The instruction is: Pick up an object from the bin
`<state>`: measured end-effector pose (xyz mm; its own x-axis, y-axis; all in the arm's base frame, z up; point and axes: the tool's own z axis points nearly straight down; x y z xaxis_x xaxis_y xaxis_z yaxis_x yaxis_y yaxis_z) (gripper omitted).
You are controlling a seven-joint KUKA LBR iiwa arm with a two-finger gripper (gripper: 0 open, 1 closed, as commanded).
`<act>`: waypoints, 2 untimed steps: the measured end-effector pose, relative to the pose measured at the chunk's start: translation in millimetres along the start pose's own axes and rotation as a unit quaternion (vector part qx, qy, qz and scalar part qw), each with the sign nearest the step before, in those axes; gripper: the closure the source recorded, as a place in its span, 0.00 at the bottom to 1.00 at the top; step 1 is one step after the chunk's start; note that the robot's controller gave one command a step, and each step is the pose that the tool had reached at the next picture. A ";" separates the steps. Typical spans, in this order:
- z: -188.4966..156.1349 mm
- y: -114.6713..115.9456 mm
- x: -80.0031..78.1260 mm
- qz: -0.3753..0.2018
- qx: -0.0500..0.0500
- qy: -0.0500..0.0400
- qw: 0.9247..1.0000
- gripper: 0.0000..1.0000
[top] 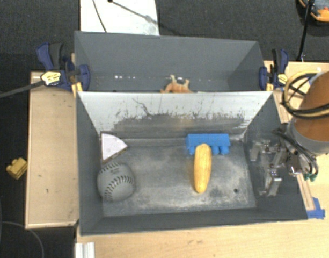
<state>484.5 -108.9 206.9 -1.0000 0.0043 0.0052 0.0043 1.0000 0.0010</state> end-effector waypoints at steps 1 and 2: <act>-4.1 0.4 -1.8 -0.002 0.001 -0.004 1.000 0.00; 53.4 29.7 -21.7 -0.077 0.001 -0.005 0.997 0.00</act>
Offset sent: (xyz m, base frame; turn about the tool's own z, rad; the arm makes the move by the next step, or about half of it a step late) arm 0.0465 0.0712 -0.1369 -0.3652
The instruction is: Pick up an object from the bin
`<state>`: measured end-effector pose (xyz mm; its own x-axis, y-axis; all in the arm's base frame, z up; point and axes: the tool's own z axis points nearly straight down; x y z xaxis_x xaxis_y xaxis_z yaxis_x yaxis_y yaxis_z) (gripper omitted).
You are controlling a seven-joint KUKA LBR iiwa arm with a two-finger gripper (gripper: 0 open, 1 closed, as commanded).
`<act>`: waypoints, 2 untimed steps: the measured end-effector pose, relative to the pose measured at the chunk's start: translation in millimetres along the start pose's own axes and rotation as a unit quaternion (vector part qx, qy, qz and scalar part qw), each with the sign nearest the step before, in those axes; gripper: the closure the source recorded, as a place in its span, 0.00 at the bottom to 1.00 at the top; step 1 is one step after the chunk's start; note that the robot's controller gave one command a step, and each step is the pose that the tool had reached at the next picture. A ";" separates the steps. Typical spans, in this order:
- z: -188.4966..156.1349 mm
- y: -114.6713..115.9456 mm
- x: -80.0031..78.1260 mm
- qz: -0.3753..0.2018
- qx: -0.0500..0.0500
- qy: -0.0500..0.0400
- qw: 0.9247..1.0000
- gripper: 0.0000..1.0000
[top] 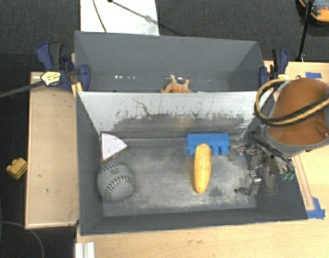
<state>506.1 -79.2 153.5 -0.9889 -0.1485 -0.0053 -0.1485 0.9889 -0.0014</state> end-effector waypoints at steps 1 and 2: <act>2.7 52.6 -5.9 -0.120 -0.001 0.001 0.993 0.00; -2.3 76.1 -50.3 -0.174 -0.001 0.001 0.985 0.00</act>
Offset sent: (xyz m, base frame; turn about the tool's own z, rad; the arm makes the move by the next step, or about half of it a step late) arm 0.0429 0.0878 0.0028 -0.3568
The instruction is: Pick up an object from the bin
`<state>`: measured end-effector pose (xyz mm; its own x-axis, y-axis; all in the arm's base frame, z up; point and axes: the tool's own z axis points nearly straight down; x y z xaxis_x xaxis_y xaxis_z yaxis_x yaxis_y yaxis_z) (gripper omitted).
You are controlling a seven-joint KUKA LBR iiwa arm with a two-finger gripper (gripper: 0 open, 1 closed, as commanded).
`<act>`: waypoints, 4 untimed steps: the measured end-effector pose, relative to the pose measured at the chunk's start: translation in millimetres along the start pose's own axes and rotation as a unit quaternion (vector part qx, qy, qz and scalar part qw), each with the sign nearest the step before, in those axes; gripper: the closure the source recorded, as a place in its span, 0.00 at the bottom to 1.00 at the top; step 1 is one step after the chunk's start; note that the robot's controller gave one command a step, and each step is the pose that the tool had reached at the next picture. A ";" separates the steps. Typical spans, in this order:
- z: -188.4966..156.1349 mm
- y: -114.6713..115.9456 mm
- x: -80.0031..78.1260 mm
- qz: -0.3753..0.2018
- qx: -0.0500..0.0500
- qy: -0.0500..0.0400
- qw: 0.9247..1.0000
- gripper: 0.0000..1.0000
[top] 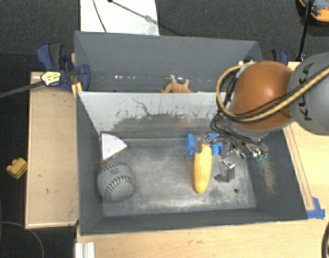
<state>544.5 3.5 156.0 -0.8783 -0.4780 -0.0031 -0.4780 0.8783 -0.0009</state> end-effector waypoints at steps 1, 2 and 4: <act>43.7 -0.1 -11.8 -0.078 0.000 -0.001 0.997 0.00; 81.5 -37.3 -25.1 -0.333 -0.005 0.000 0.943 1.00; 80.7 -36.9 -25.1 -0.333 -0.005 0.000 0.943 1.00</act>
Offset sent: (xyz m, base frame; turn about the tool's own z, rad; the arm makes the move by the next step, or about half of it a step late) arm 0.0393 -0.0263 -0.0860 -0.6791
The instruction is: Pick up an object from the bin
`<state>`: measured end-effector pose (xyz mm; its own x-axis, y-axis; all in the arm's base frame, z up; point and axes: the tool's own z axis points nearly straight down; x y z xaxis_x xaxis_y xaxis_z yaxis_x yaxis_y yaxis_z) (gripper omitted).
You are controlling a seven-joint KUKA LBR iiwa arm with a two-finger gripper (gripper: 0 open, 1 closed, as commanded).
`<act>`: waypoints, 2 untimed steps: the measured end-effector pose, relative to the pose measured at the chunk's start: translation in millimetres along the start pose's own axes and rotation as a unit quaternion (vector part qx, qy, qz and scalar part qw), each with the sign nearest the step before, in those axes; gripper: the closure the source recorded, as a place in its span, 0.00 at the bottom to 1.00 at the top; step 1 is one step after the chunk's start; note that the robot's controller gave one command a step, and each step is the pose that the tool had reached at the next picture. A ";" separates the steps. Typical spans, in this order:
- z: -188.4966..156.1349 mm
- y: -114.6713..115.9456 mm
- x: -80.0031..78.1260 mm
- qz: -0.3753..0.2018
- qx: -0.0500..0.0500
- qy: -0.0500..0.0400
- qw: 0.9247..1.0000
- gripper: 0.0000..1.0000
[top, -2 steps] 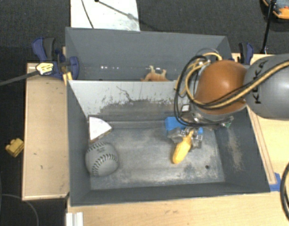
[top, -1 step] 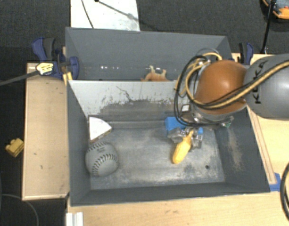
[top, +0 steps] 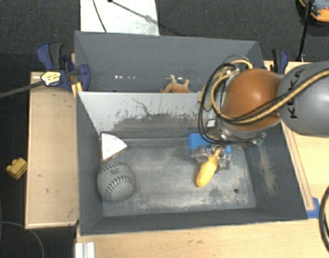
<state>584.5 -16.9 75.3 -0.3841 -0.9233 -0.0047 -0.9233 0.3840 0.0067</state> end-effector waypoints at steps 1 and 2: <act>-4.7 1.6 0.5 0.000 -0.001 0.001 1.000 1.00; -21.4 1.4 1.6 0.001 0.001 0.002 1.000 1.00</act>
Offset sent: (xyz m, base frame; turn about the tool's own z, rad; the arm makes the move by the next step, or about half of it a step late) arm 0.0000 -0.0001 0.0046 0.0000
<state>582.7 -18.0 96.7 -0.3857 -0.9226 -0.0016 -0.9226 0.3857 0.0055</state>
